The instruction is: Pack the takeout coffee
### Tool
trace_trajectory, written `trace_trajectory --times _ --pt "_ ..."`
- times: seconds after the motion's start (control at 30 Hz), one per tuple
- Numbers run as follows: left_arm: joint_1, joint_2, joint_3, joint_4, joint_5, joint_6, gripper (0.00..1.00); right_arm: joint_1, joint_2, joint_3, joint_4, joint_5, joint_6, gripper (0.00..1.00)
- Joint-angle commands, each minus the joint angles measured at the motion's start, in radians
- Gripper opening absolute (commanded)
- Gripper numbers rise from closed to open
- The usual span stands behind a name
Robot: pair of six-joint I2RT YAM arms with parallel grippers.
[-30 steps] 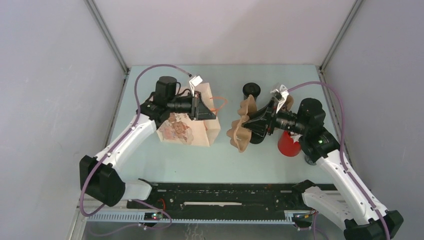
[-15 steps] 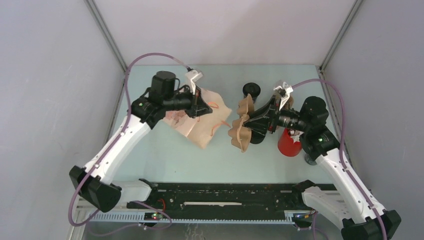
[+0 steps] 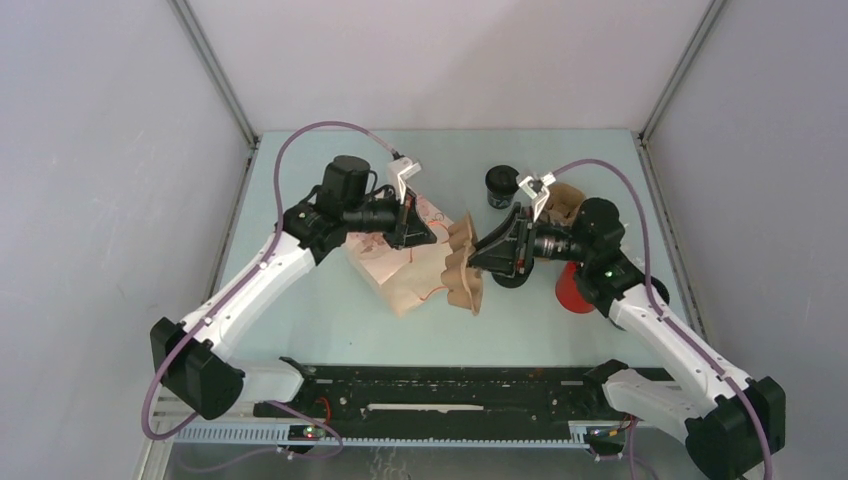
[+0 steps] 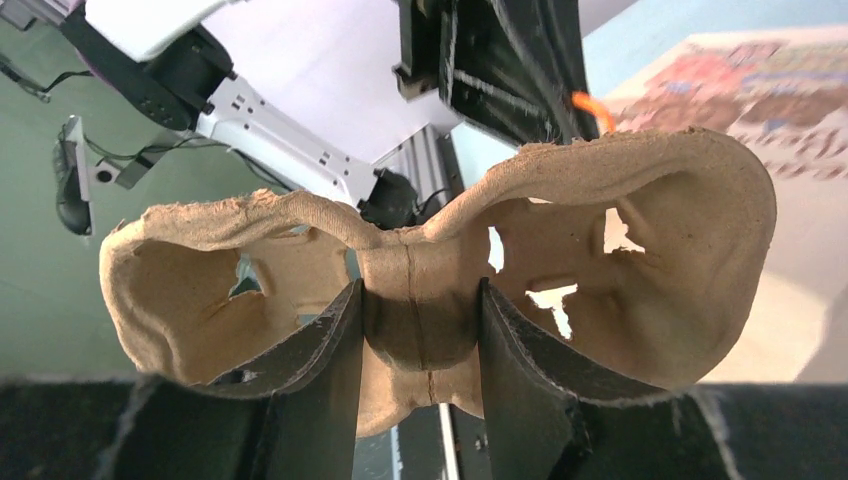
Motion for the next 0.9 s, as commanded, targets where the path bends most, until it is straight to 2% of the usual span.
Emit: trace_trajectory --times 0.0,0.17,0.3,0.47,0.63,0.77,0.87 --pt "0.007 -0.046 -0.017 0.071 0.026 -0.018 0.0 0.042 0.01 -0.074 0.174 -0.016 0.141 0.32" --pt "0.03 -0.056 -0.028 0.132 0.077 -0.069 0.0 0.062 0.018 -0.187 0.284 0.018 0.185 0.32" --pt "0.035 -0.069 -0.047 0.168 0.101 -0.091 0.0 0.067 0.094 -0.195 0.396 0.01 0.176 0.32" --pt "0.035 -0.081 -0.064 0.176 0.092 -0.1 0.0 0.089 0.201 -0.19 0.511 -0.029 0.245 0.32" --pt "0.038 -0.106 -0.071 0.189 0.09 -0.11 0.0 0.222 0.216 -0.19 0.257 0.015 0.056 0.32" --pt "0.05 -0.116 -0.081 0.213 0.106 -0.126 0.0 0.294 0.181 -0.19 0.042 0.139 -0.137 0.32" --pt "0.053 -0.122 -0.086 0.223 0.114 -0.135 0.0 0.313 0.164 -0.19 -0.048 0.218 -0.232 0.32"
